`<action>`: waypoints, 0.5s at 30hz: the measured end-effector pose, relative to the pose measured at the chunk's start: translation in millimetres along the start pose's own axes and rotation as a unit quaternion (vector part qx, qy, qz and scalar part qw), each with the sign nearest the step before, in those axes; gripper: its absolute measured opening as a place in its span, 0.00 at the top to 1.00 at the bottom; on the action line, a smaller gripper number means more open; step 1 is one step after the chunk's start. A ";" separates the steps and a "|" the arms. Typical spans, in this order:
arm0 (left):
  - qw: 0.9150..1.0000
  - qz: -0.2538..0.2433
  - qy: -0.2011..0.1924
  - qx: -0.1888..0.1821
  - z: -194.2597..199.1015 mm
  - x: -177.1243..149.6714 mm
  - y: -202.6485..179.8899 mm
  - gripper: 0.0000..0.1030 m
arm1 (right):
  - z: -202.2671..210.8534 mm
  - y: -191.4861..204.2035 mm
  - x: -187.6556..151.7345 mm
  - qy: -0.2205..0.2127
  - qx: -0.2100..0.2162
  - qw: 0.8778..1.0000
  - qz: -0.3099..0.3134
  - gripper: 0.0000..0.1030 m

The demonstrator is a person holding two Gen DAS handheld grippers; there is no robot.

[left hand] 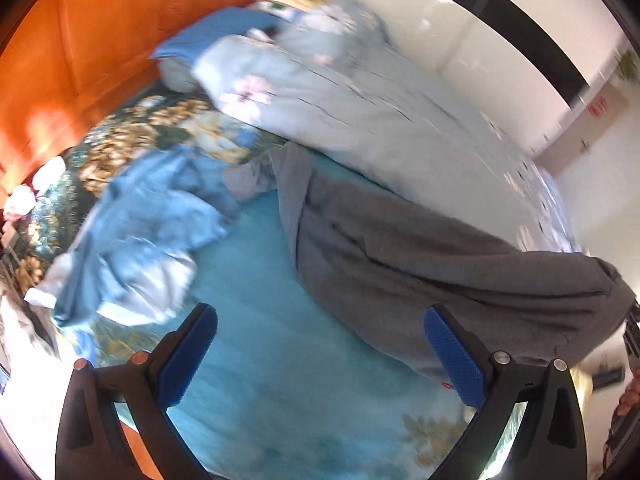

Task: Fold clothes
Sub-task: 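Lift the grey sweatshirt with the right gripper and drag it across the bed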

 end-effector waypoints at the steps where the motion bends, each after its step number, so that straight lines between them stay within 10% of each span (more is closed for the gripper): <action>1: 1.000 -0.008 0.001 -0.002 0.2 -6.3 -17.3 0.00 | 13.3 -19.3 1.9 -0.001 -0.012 1.000 -0.008 0.96; 15: 0.995 -0.094 -0.021 -0.022 -3.8 -14.2 -131.2 0.00 | 159.2 -217.4 -0.5 -0.059 -0.146 0.978 -0.135 0.96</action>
Point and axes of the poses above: each gripper's, at about its wrist camera, not at the fingertips, and z roughly against the way its jaws point, y to its left, x to its top, the point moved 7 cm from there along -z, roughly the way its jaws point, and after that the axes turned 4 degrees about x, right-handed, at the moved point
